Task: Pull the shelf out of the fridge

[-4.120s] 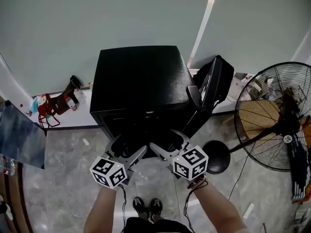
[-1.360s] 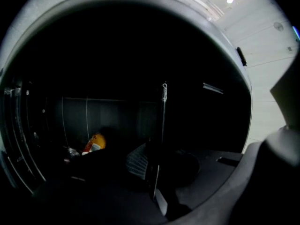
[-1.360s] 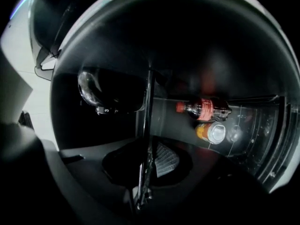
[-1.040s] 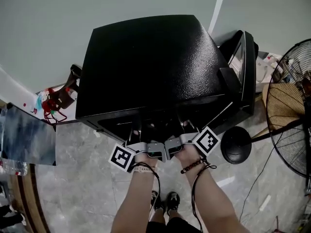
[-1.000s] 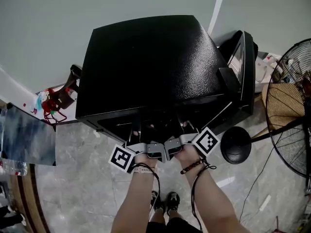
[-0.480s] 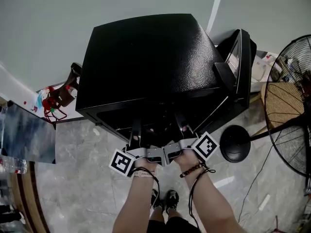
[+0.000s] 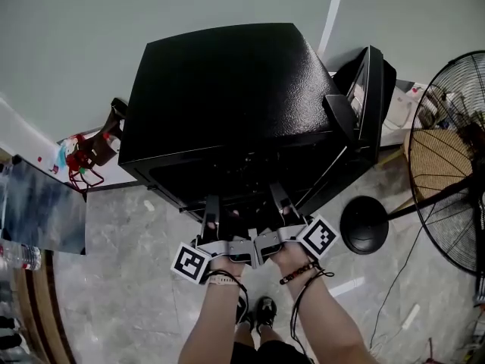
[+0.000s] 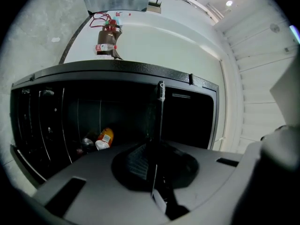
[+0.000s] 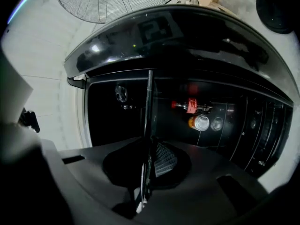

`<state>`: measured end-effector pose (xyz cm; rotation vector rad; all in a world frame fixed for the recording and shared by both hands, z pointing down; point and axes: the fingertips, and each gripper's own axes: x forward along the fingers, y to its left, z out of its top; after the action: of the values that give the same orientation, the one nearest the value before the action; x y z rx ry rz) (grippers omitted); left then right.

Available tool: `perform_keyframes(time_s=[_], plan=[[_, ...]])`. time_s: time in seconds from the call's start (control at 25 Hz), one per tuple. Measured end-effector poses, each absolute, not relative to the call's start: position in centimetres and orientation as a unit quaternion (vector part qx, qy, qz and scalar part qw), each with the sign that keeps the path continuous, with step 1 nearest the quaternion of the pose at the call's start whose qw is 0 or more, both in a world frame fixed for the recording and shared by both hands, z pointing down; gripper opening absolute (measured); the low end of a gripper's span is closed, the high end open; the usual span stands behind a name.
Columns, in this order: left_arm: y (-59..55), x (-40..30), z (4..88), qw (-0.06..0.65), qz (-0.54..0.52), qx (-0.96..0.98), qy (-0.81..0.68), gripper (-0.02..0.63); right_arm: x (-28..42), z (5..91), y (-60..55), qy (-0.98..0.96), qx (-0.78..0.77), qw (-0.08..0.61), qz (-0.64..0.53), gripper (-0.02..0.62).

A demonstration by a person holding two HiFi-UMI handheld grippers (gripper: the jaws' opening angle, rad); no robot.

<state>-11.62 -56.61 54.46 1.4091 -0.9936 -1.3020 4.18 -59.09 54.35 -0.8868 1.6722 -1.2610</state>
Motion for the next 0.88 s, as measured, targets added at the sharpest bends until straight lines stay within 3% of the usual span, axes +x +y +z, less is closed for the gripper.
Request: perform_keyframes(time_s=[0.88], plan=[[-51.6, -11.0, 54.9, 0.467, -0.537, 0.573, -0.406, 0.023, 4.7, 54.8, -54.2, 0.666, -0.347, 0.420, -0.510, 0.034]])
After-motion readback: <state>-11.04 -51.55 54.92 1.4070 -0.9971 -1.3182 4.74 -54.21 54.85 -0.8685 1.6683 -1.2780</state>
